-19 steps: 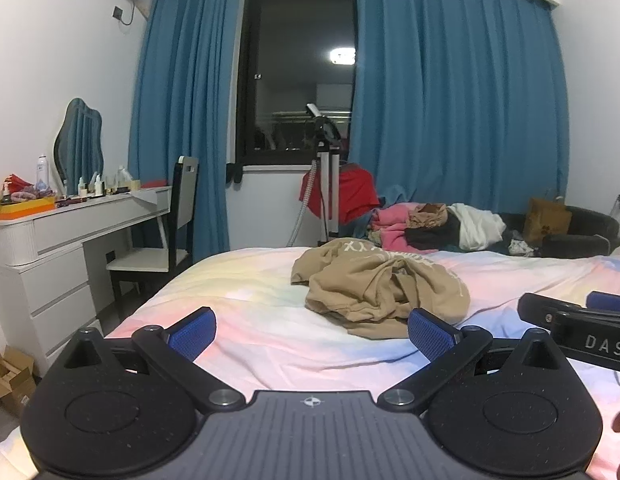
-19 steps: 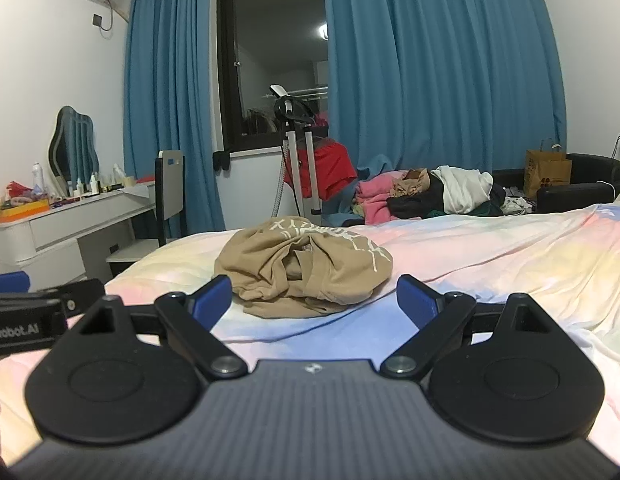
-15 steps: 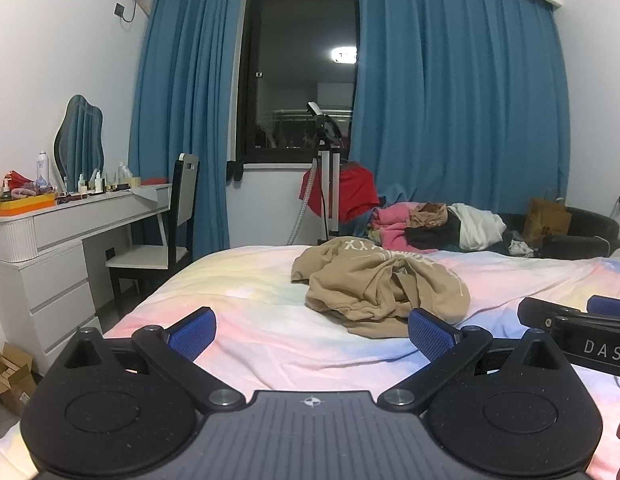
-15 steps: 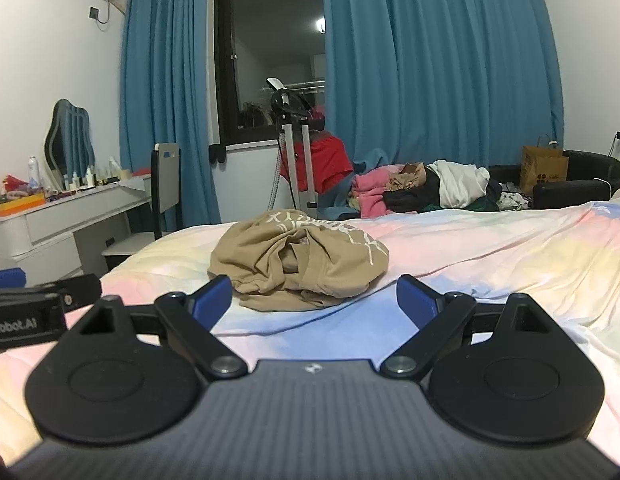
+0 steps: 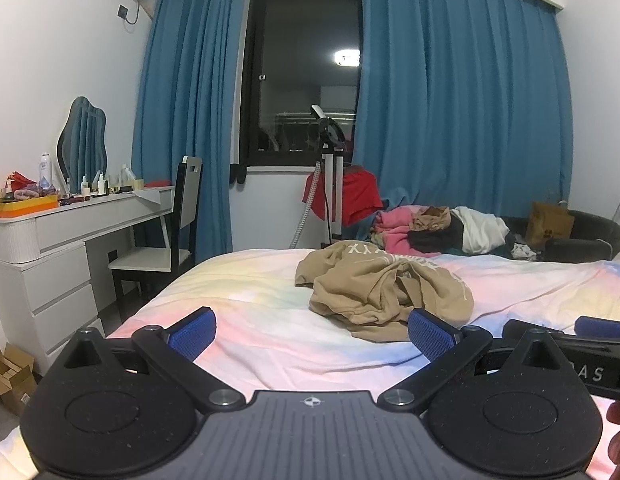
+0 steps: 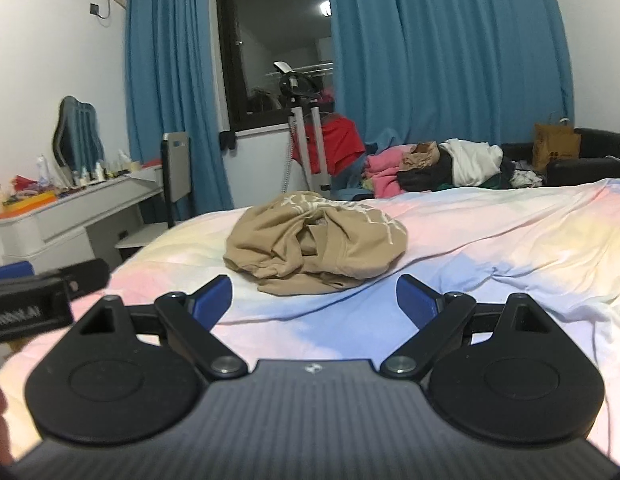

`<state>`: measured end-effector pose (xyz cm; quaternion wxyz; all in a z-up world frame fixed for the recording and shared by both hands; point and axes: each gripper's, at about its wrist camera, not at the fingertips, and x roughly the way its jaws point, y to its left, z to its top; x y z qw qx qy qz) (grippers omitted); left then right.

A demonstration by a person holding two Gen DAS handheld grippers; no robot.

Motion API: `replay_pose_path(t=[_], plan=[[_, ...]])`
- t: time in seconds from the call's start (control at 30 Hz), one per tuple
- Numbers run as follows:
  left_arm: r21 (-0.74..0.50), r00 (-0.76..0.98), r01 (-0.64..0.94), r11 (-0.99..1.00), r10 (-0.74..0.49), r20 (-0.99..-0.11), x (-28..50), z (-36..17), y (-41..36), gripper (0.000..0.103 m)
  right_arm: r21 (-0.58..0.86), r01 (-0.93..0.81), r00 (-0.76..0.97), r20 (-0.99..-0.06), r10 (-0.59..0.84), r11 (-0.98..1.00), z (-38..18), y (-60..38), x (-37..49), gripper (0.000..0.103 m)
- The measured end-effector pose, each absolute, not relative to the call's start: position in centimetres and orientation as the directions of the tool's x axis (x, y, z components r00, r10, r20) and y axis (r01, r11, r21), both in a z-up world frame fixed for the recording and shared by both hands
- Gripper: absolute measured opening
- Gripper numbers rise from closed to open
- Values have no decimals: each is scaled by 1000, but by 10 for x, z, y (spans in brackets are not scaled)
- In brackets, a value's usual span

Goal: Fold clothes

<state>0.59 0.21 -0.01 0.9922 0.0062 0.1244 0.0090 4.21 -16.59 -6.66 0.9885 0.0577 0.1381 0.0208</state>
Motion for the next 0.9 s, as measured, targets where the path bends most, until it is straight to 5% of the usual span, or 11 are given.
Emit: replay_pose_path(t=[0.37, 0.43, 0.63, 0.7, 0.9], plan=[[-48, 968, -65, 997, 51, -247, 8, 1, 18, 103, 167, -22, 971, -233, 61, 986, -67, -172, 40, 88], [-43, 966, -71, 997, 58, -250, 9, 0, 18, 103, 164, -13, 970, -238, 53, 986, -68, -170, 40, 77], [-10, 968, -61, 998, 57, -244, 10, -4, 12, 103, 172, -8, 972, -230, 48, 985, -68, -171, 38, 74], [-3, 969, -58, 998, 56, -240, 8, -4, 10, 103, 171, -10, 973, -227, 49, 985, -67, -170, 38, 60], [-19, 972, -36, 999, 31, -233, 7, -5, 12, 103, 177, 1, 973, -228, 40, 984, -66, -171, 37, 46]])
